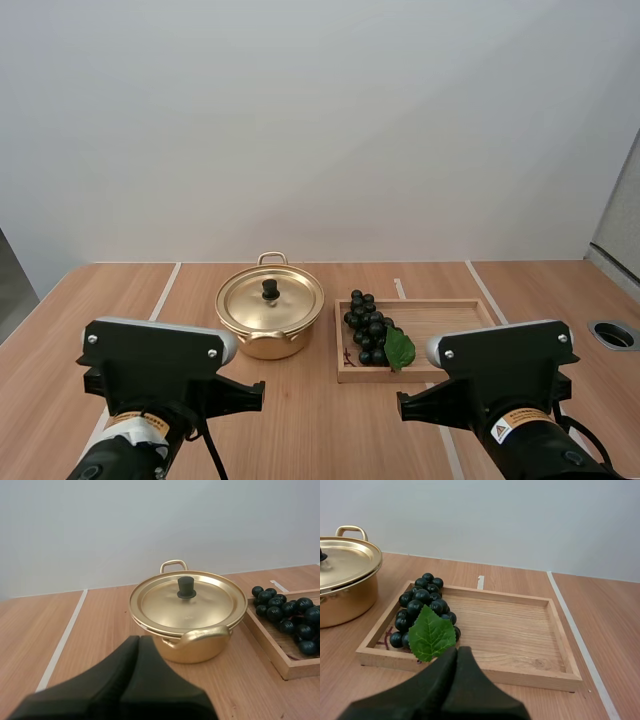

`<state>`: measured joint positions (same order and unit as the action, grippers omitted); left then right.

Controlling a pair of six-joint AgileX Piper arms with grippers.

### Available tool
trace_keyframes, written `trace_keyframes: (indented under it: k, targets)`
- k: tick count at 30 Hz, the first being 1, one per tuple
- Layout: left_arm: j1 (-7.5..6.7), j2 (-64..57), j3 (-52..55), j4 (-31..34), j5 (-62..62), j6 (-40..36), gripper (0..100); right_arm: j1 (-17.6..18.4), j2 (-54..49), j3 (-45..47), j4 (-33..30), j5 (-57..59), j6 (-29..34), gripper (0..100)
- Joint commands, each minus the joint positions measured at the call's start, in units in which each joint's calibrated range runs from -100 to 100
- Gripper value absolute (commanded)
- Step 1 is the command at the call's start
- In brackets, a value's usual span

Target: Open the pot, put the pineapple inside, and close it

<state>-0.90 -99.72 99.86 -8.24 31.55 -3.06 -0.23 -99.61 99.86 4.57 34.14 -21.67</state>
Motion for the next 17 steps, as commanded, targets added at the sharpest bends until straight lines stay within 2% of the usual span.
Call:
trace_keyframes:
  k: [1,17]
  targets:
    - [0.04,-0.28,0.14,-0.16,-2.16,-0.82,0,0.15,-0.39,0.14,0.71,-1.79,0.49,0]
    - [0.51,-0.28,0.14,-0.16,-2.18,-0.82,0,-0.02,-0.39,0.14,0.72,-1.79,0.49,0]
